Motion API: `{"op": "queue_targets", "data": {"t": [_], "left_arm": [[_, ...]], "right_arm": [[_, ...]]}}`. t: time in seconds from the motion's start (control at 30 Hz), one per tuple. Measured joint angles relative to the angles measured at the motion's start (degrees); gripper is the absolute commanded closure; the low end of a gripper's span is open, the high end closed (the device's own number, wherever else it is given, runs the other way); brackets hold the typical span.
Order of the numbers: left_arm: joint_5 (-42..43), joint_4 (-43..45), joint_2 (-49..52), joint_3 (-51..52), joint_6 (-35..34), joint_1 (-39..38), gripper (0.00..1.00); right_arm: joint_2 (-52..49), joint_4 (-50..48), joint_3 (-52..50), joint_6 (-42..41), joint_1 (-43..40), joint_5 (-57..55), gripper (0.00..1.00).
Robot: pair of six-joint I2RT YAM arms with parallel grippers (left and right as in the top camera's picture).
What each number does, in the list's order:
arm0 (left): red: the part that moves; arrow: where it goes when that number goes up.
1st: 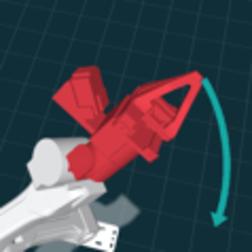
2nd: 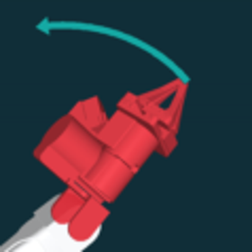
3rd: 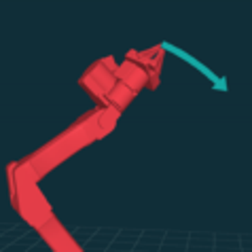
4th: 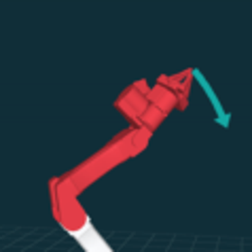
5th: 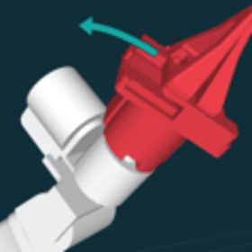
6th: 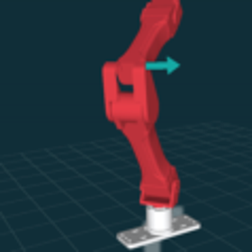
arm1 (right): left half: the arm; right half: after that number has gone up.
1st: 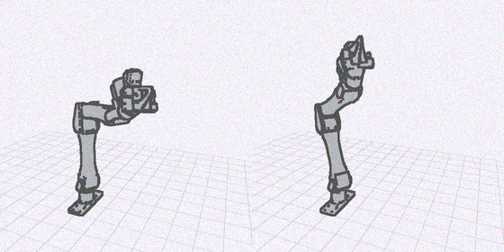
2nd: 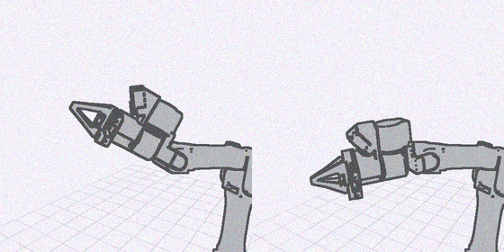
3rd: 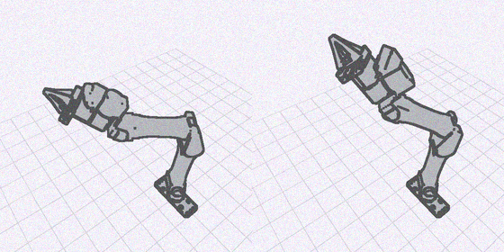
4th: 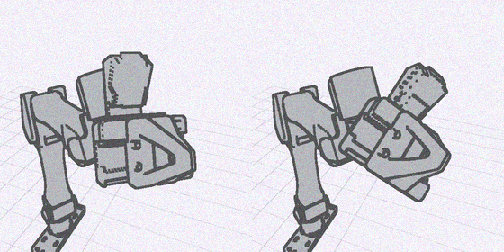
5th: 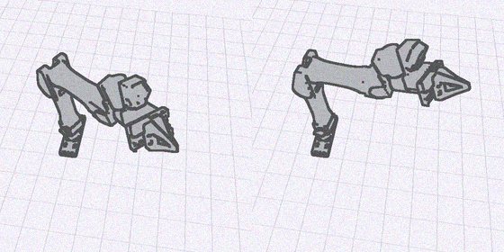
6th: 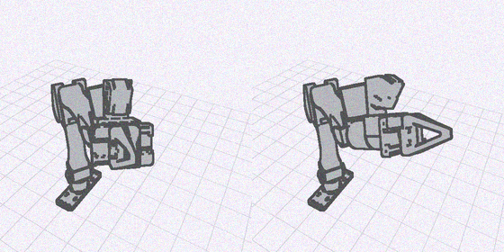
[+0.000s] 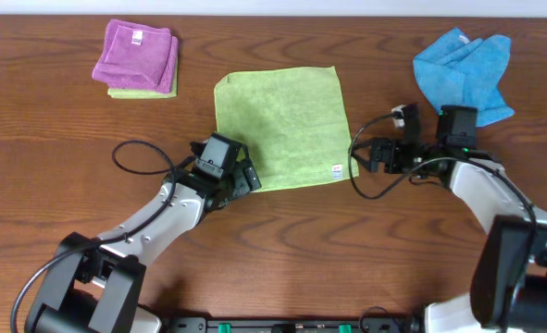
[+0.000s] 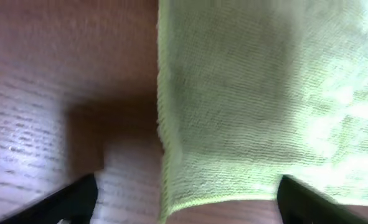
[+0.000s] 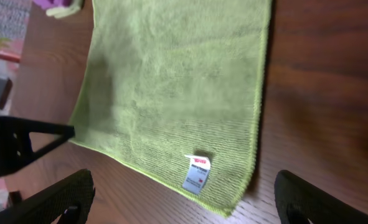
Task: Fold the cloth
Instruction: 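Release the cloth and move both grippers to its bottom corners, then grasp the green cloth's bottom-left and bottom-right corners with both grippers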
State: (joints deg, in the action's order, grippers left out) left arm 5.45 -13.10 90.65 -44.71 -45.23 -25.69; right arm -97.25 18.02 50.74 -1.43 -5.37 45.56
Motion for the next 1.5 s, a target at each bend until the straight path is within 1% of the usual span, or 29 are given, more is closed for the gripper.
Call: {"op": "queue_targets", "data": {"t": [0.1, 0.17, 0.2, 0.23, 0.27, 0.3, 0.33, 0.37, 0.4, 0.43, 0.47, 0.5, 0.53, 0.57, 0.7, 0.77, 0.83, 0.87, 1.37, 1.4, 1.43, 1.47, 1.5], "left_arm": [[-0.74, 0.37, 0.00, 0.00, -1.40, 0.00, 0.37], [-1.40, 0.33, 0.00, 0.00, -1.95, 0.00, 0.38], [-1.51, 0.33, 0.00, 0.00, -2.34, 0.00, 0.46], [-1.62, 0.33, 0.00, 0.00, -2.84, 0.00, 0.69], [-1.68, 0.31, 0.00, 0.00, -2.78, 0.00, 0.70], [-1.84, 0.33, 0.00, 0.00, -2.82, -0.02, 0.60], [-1.92, 0.31, 0.00, 0.00, -2.93, -0.02, 0.55], [-1.92, 0.28, 0.00, 0.00, -3.06, -0.02, 0.62], [-2.03, 0.26, 0.00, 0.00, -3.48, 0.00, 0.73], [-2.05, 0.24, 0.00, 0.00, -3.87, 0.00, 0.73], [-2.03, 0.22, 0.04, 0.00, -3.74, 0.00, 0.68], [-2.05, 0.20, 0.13, 0.00, -3.63, 0.00, 0.67], [-2.03, 0.15, 0.39, 0.00, -3.93, 0.00, 0.73], [-2.01, 0.11, 0.68, 0.00, -4.28, 0.00, 0.75], [-1.99, 0.09, 2.58, 0.00, -4.74, 0.00, 0.73], [-1.73, 0.09, 3.45, 0.00, -4.96, 0.00, 0.78], [-1.36, 0.11, 4.11, 0.00, -5.68, 0.00, 0.90], [-1.27, 0.20, 4.15, 0.00, -5.97, 0.00, 0.94], [-1.11, 0.57, 4.52, 0.00, -6.01, 0.00, 0.94], [-1.11, 0.59, 4.52, 0.00, -6.01, 0.00, 0.94], [-1.11, 0.72, 4.52, 0.00, -6.01, 0.00, 0.94], [-1.11, 0.94, 4.52, 0.00, -6.01, 0.00, 0.94], [-1.11, 1.14, 4.55, 0.00, -6.03, 0.00, 0.94]], "right_arm": [[-2.49, -0.55, 0.00, -0.63, 1.60, -0.07, 0.07], [-3.78, -0.81, 0.00, -1.05, 2.34, -0.20, 0.07], [-4.13, -0.79, 0.00, -1.18, 2.56, -0.33, 0.07], [-4.31, -0.81, 0.00, -1.29, 2.62, -0.52, 0.07], [-4.37, -0.81, 0.00, -1.38, 2.64, -0.72, 0.07], [-4.37, -0.83, 0.00, -1.46, 2.67, -1.31, 0.07], [-4.37, -0.87, -0.02, -1.64, 2.67, -1.92, 0.07], [-4.37, -0.85, 0.00, -1.84, 2.67, -2.45, 0.07], [-4.37, -0.87, 0.00, -1.99, 2.67, -3.13, 0.07], [-4.37, -0.90, 0.00, -2.05, 2.67, -3.52, 0.07], [-4.37, -0.96, 0.00, -2.10, 2.67, -3.85, 0.07], [-4.37, -0.98, 0.00, -2.19, 2.67, -4.15, 0.07], [-4.37, -0.98, 0.00, -2.27, 2.67, -4.44, 0.07], [-4.37, -1.01, 0.00, -2.29, 2.67, -4.63, 0.07], [-4.37, -0.98, 0.00, -2.75, 2.67, -5.79, 0.07], [-4.37, -0.96, 0.00, -2.95, 2.67, -6.32, 0.07], [-4.37, -0.98, 0.00, -3.06, 2.67, -6.60, 0.07], [-4.37, -0.98, -0.02, -3.13, 2.67, -6.62, 0.07], [-4.37, 0.37, 0.00, -3.52, 2.84, -6.80, 0.08], [-4.37, 0.55, 0.00, -3.63, 2.93, -6.82, 0.09], [-4.37, 0.81, 0.00, -3.87, 3.06, -6.80, 0.13], [-4.37, 1.01, 0.00, -4.26, 3.15, -6.82, 0.20], [-4.37, 1.07, -0.02, -4.72, 3.34, -6.88, 0.24]]}}
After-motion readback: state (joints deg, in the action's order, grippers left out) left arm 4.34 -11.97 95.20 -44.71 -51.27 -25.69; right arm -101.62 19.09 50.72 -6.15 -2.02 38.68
